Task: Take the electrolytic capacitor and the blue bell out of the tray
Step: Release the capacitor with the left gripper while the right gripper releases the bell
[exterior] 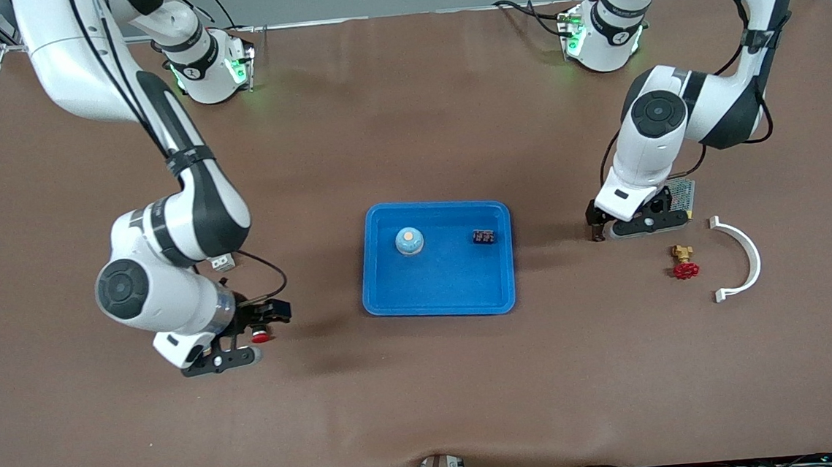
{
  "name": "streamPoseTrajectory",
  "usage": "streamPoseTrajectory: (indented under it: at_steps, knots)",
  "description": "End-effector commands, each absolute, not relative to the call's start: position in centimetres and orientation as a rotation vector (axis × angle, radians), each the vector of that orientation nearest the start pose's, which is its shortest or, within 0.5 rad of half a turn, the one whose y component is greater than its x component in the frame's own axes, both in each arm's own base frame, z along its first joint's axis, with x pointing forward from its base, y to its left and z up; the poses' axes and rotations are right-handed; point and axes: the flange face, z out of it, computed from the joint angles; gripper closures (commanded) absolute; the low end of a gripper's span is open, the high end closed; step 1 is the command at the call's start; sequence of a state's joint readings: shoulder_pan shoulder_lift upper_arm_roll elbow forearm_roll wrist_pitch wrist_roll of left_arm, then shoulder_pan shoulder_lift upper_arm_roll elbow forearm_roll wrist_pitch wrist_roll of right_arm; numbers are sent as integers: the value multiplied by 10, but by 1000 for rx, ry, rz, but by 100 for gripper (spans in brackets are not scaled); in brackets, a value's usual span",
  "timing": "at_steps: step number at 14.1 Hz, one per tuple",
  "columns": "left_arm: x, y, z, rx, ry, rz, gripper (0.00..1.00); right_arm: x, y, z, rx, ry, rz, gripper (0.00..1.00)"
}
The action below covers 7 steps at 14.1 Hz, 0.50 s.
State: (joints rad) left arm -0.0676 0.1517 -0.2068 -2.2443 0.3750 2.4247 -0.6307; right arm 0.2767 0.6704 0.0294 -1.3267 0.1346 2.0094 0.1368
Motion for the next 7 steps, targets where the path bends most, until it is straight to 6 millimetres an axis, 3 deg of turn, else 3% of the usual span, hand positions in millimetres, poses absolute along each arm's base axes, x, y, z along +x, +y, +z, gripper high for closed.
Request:
streamPoseTrajectory:
  at_steps: [1, 4, 6, 7]
  knots:
    - [514, -157, 312, -2993, -336, -162, 0, 680, 264, 346, -3010, -69, 58, 0]
    - [508, -177, 324, -3004, -711, -163, 0, 662, 308, 346, -3011, -12, 66, 0]
    - [504, -187, 330, -2980, -996, -132, 0, 655, 324, 342, -3011, 37, 73, 0]
    - [501, -192, 330, -2972, -1056, -121, 0, 649, 337, 341, -3012, 47, 75, 0]
